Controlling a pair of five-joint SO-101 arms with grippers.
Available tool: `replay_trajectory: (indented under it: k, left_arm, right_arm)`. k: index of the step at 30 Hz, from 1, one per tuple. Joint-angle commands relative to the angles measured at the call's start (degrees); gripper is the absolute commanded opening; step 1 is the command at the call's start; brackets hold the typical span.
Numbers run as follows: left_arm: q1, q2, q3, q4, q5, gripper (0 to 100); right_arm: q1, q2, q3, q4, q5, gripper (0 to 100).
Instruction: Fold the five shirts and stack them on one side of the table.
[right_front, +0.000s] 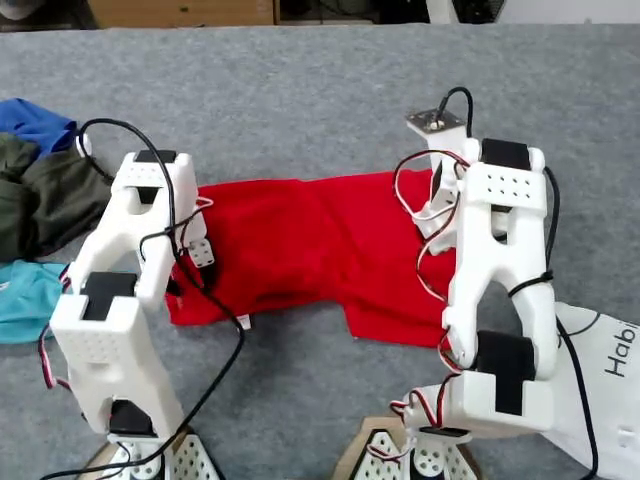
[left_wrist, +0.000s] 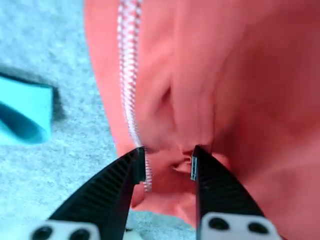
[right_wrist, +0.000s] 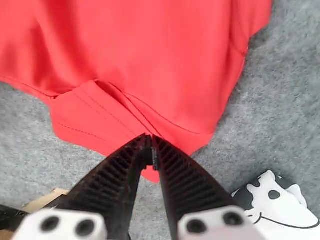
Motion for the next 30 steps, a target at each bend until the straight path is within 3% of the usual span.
replay_trajectory:
  k: [1,9,15,25,30]
  left_arm:
    - [3.25,-6.02,2.37,-0.88,0.44,17]
    - [5.1,-13.58,18.73,-14.95,0.53,17]
    - [2.11,-14.29,20.22,-17.58,0.44,17]
    - [5.45,-14.29,24.26,-22.77,2.64,16]
    - [5.19,-14.29,24.44,-23.74,3.69,3]
  right_arm:
    - [0.75,-3.38,0.13,-1.41,-0.09,0.5]
    - [0.75,-3.38,0.13,-1.58,-0.09,0.5]
    - [0.75,-3.38,0.13,-1.67,-0.09,0.5]
    - [0.75,-3.38,0.13,-1.76,-0.09,0.5]
    - [0.84,-3.47,0.13,-1.67,-0.09,0.5]
